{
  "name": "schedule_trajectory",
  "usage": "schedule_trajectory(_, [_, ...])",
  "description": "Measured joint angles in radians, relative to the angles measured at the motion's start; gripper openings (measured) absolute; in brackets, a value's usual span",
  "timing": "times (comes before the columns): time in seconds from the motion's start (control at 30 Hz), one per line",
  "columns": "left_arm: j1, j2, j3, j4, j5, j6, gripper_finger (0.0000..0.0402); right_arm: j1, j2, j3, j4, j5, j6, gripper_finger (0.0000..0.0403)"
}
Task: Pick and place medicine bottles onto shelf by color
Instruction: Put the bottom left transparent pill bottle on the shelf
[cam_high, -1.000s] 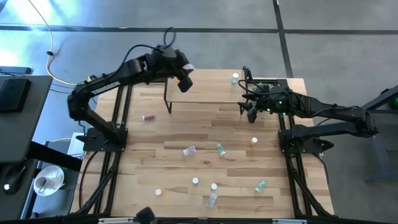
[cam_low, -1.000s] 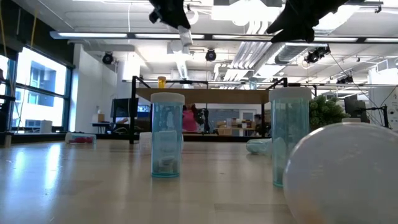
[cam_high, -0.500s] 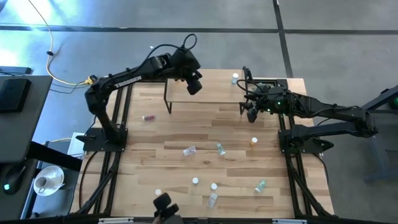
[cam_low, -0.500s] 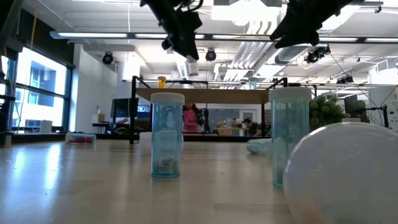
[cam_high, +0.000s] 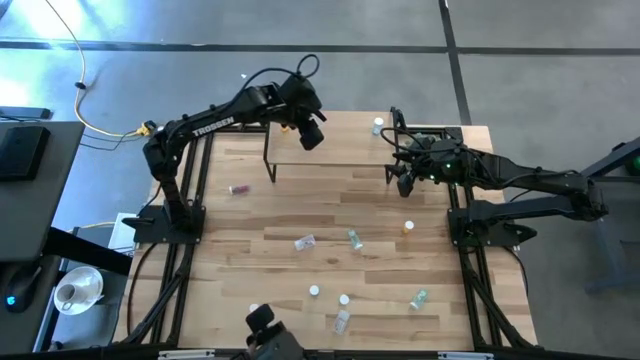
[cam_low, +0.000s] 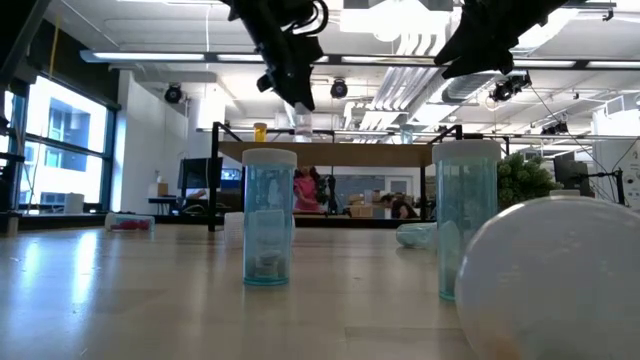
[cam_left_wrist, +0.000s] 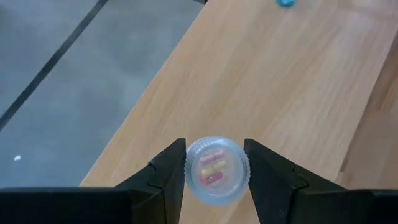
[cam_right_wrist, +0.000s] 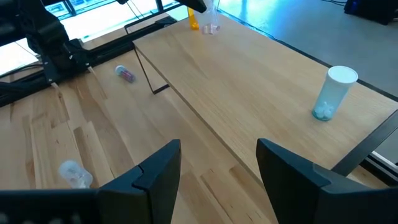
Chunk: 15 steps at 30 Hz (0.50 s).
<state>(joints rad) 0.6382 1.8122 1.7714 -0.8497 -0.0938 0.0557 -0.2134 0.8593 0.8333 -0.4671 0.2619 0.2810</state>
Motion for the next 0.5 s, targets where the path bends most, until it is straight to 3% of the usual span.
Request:
schedule_trajectory(0.13, [0.011,0.023,0.0,0.0,0.06,-0.002,0.0134,0.0,0.0,0.0,0.0,0.0,0.007,0.02])
schedule_trajectory(0.5, [0.047,0.051,-0.001,0.005,0.057,-0.035,0.0134,0.0,0.0,0.0,0.0,0.0,0.0,0.02])
